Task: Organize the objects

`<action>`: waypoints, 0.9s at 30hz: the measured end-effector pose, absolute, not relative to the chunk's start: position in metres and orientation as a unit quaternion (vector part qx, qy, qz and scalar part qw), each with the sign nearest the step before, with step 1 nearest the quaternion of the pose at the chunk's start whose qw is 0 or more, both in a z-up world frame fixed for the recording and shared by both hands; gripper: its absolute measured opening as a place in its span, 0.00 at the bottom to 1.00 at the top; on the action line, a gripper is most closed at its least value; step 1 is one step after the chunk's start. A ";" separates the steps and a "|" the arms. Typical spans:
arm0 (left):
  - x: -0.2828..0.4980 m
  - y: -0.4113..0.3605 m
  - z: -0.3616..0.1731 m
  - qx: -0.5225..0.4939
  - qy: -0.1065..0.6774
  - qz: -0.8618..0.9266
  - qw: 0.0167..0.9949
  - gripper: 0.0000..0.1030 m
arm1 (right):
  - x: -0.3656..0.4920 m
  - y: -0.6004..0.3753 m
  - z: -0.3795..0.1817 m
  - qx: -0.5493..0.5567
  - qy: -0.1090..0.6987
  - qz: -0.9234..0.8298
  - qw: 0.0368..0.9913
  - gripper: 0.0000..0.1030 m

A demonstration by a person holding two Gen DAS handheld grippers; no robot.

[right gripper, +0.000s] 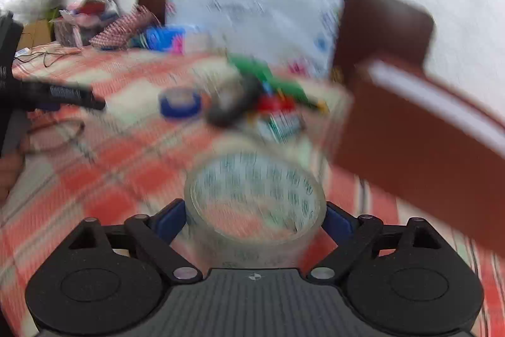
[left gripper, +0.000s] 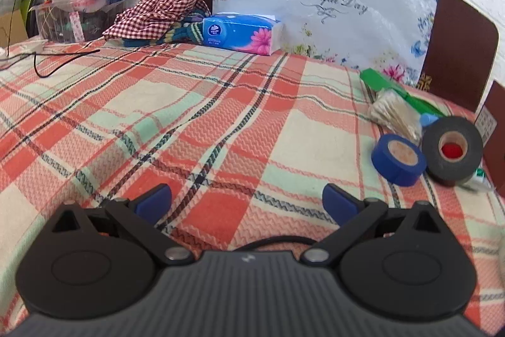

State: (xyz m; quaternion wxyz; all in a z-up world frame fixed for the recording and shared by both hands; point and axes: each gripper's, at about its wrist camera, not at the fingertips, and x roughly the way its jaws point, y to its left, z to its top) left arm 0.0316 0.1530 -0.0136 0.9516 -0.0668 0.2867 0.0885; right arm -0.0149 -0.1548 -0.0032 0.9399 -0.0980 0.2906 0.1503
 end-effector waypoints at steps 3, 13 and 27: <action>0.025 0.125 -0.001 -0.042 0.302 0.056 0.951 0.93 | -0.033 -0.188 -0.009 -0.057 0.302 0.106 0.946 0.94; 0.009 -0.040 0.040 0.038 0.335 -0.184 0.923 0.80 | -0.037 -0.183 -0.009 -0.087 0.282 0.145 0.944 0.92; 0.032 -0.079 0.097 0.019 0.288 -0.223 0.931 0.32 | -0.019 -0.194 0.020 -0.049 0.136 0.121 0.982 0.83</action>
